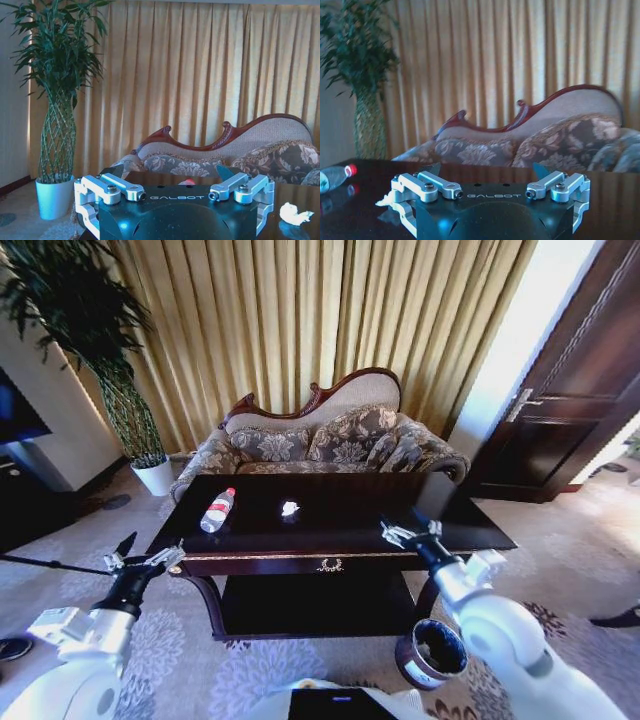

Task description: Move to the front of the table and place the trash on the table into the trash bin.

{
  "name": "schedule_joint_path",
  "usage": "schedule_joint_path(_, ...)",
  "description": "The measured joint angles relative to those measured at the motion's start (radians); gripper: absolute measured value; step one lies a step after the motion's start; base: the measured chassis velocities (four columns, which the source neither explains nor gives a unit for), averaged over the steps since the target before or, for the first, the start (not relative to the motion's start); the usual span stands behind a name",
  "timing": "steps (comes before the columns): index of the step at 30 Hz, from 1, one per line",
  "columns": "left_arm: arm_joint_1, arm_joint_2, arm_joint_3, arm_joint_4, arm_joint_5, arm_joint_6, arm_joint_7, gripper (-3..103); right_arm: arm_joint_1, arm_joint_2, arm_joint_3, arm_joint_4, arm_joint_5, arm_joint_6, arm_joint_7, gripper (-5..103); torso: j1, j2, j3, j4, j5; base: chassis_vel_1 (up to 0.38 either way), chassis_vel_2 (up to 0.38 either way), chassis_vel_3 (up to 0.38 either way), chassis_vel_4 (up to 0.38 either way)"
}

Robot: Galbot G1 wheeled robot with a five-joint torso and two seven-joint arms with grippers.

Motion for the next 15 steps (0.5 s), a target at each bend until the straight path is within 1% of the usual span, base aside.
schedule_joint_path(1,0.000,0.000,0.002,0.000,0.000,0.000,-0.005,100,0.039,-0.019,-0.037,-0.021,0.010,-0.007,0.000,100,0.000,0.000,0.000,0.0001,0.0001,0.000,0.000,0.000,0.000)
schedule_joint_path(2,0.000,0.000,0.002,0.000,0.000,0.000,-0.005,100,0.039,-0.019,-0.037,-0.021,0.010,-0.007,0.000,100,0.000,0.000,0.000,0.0001,0.0001,0.000,0.000,0.000,0.000)
schedule_joint_path(3,0.000,0.000,0.002,0.000,0.001,0.000,-0.007,100,0.072,-0.031,-0.069,-0.039,0.019,-0.013,0.001,100,0.000,0.000,0.000,-0.0002,0.0002,0.000,0.000,0.000,0.000)
schedule_joint_path(6,0.002,0.011,-0.003,0.000,0.001,0.001,-0.013,100,0.236,-0.069,-0.233,-0.083,0.080,-0.065,0.041,100,0.000,0.000,0.000,-0.0006,0.0002,0.000,0.000,0.000,0.000)
schedule_joint_path(7,0.002,0.012,-0.006,0.000,0.001,0.001,-0.013,100,0.272,-0.072,-0.263,-0.090,0.089,-0.075,0.048,100,0.000,0.000,0.000,-0.0006,0.0004,0.000,0.000,0.000,0.000)
schedule_joint_path(8,0.002,0.012,-0.006,0.000,0.001,0.001,-0.013,100,0.272,-0.072,-0.263,-0.090,0.089,-0.075,0.048,100,0.000,0.000,0.000,-0.0006,0.0004,0.000,0.000,0.000,0.000)
schedule_joint_path(9,0.004,0.012,-0.008,0.000,0.001,0.001,-0.014,100,0.310,-0.075,-0.295,-0.099,0.094,-0.083,0.054,100,0.000,0.000,0.000,-0.0006,0.0001,0.000,0.000,0.000,0.000)
schedule_joint_path(10,0.007,0.012,-0.013,0.000,0.001,0.001,-0.015,100,0.403,-0.075,-0.379,-0.124,0.102,-0.097,0.062,100,0.000,0.000,0.000,0.0000,0.0000,0.000,0.000,0.000,0.000)
schedule_joint_path(12,0.012,0.007,-0.016,0.000,0.002,0.001,-0.014,100,0.513,-0.060,-0.490,-0.167,0.114,-0.110,0.075,100,0.000,0.000,0.000,0.0000,0.0001,0.000,0.000,0.000,0.000)
schedule_joint_path(13,0.012,0.007,-0.016,0.000,0.002,0.001,-0.014,100,0.513,-0.060,-0.490,-0.167,0.114,-0.110,0.075,100,0.000,0.000,0.000,0.0000,0.0001,0.000,0.000,0.000,0.000)
schedule_joint_path(15,0.018,0.000,-0.016,0.000,0.013,0.000,-0.015,100,0.609,-0.035,-0.583,-0.213,0.131,-0.114,0.087,100,0.000,0.000,0.000,-0.0002,-0.0003,0.000,0.000,0.000,0.000)
